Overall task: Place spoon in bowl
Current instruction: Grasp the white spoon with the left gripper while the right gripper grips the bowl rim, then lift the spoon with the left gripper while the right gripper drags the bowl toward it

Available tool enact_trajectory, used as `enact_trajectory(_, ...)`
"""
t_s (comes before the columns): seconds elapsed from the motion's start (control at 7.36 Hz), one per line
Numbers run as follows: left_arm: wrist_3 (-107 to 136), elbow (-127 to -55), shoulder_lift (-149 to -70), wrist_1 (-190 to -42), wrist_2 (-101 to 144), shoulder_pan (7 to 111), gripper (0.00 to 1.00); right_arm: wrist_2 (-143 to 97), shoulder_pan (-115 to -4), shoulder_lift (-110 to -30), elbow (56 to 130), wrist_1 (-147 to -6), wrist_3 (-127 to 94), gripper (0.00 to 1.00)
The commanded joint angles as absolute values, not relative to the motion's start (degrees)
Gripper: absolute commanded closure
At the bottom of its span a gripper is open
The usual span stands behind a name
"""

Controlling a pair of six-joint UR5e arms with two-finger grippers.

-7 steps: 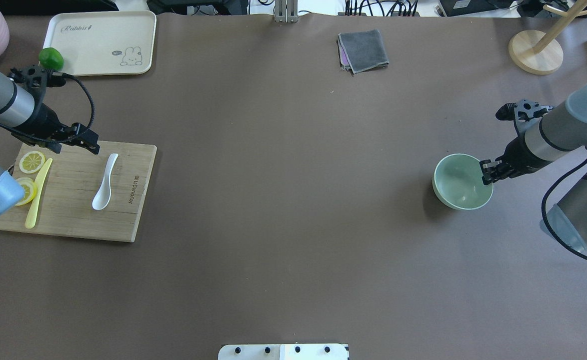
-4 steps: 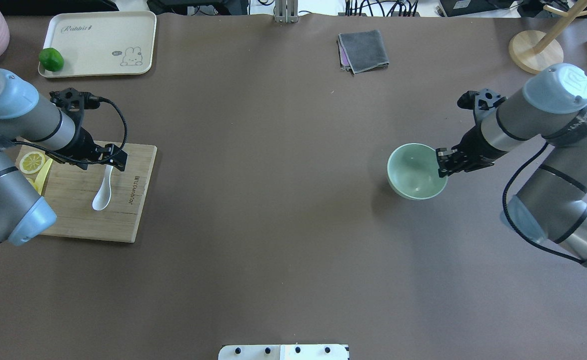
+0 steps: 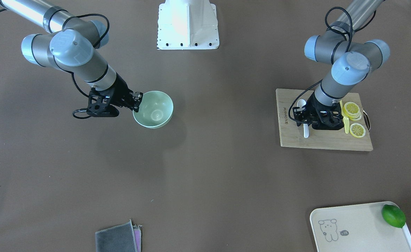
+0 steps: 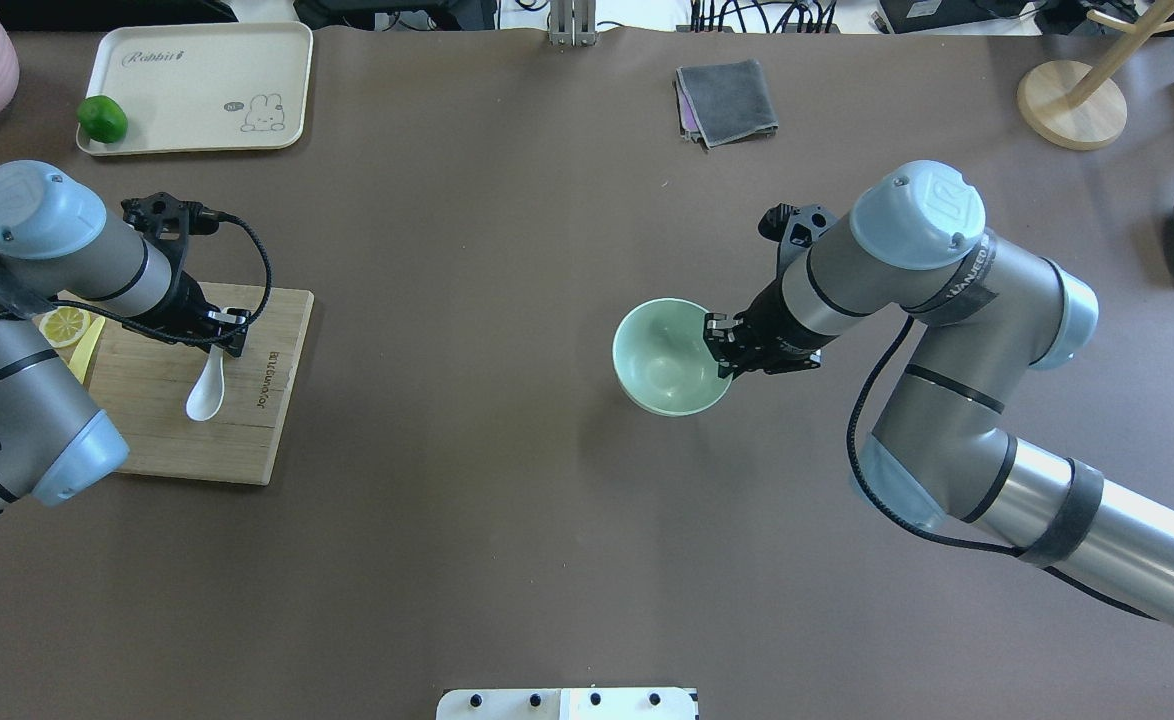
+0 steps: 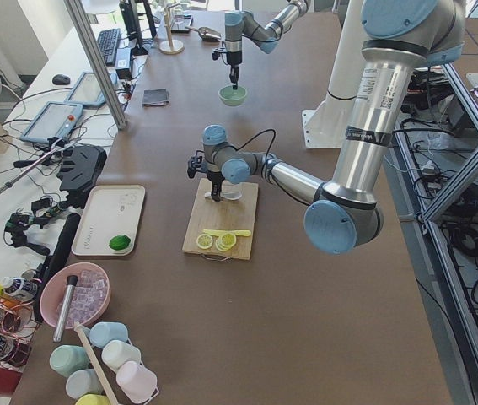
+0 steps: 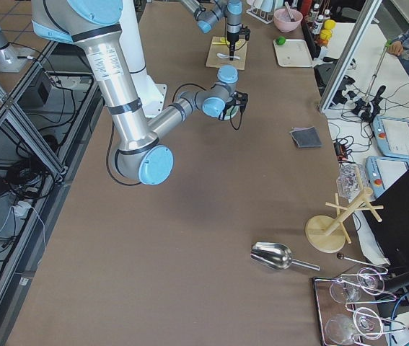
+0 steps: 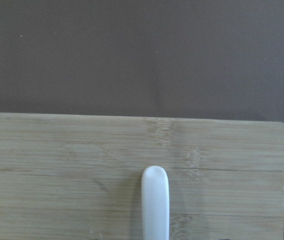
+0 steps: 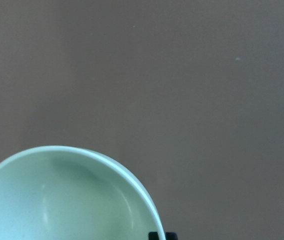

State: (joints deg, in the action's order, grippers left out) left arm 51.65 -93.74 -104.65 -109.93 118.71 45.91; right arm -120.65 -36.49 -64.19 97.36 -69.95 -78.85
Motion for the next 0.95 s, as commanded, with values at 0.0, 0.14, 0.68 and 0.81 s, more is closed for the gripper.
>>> enact_trajectory(0.0, 53.33, -95.27, -107.82, -109.69, 119.18, 45.88, 1.0, -116.64, -32.53, -59.96, 94.85, -69.96, -82.69, 1.0)
enact_trajectory(0.14, 54.92, -95.62, -110.28, -109.77, 119.18, 44.83, 1.0, -115.15, -31.39, -57.24, 92.48, -69.87, -84.71, 1.0)
enact_trajectory(0.68, 67.99, -95.01, -123.8, -109.51, 118.74, 37.98, 1.0, -113.39, -30.76, -56.16, 91.58, -69.44, -84.73, 0.0)
enact_trajectory(0.81, 69.33, -93.79, -126.36, -109.42, 118.57, 35.97, 1.0, -114.25, -32.68, -57.55, 93.67, -69.43, -84.2, 0.0)
